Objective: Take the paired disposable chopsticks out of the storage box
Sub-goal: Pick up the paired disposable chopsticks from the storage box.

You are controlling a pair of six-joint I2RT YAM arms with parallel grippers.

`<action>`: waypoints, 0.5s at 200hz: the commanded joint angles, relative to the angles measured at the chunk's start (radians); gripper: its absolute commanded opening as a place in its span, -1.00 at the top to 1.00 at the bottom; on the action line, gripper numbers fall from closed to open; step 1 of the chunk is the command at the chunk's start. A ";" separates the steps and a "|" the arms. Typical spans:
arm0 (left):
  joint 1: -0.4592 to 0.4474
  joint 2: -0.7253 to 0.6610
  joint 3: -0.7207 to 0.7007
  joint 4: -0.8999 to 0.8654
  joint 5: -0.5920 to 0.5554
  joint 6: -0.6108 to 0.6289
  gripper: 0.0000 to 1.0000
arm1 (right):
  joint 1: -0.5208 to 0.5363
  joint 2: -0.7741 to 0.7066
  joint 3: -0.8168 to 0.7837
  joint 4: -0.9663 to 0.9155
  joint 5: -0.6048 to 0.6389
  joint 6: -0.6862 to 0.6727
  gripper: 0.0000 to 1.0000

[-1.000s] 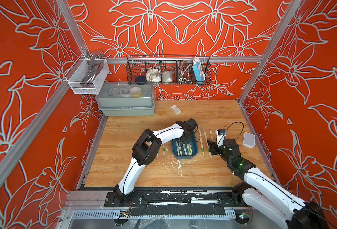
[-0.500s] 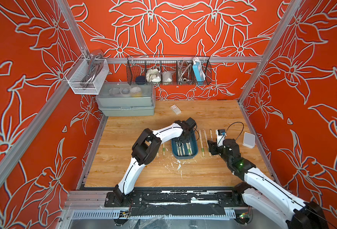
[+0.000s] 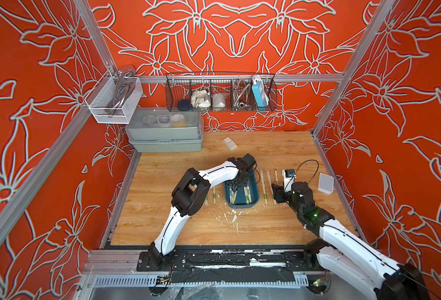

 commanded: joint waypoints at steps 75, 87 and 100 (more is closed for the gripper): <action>0.012 -0.096 -0.035 -0.042 0.005 0.011 0.95 | 0.006 0.010 0.036 0.005 0.019 0.005 -0.23; 0.012 -0.108 -0.035 -0.043 0.005 0.014 0.96 | 0.006 0.010 0.036 0.003 0.020 0.005 -0.23; 0.012 -0.126 -0.038 -0.043 0.002 0.013 0.96 | 0.006 0.012 0.034 0.005 0.020 0.005 -0.23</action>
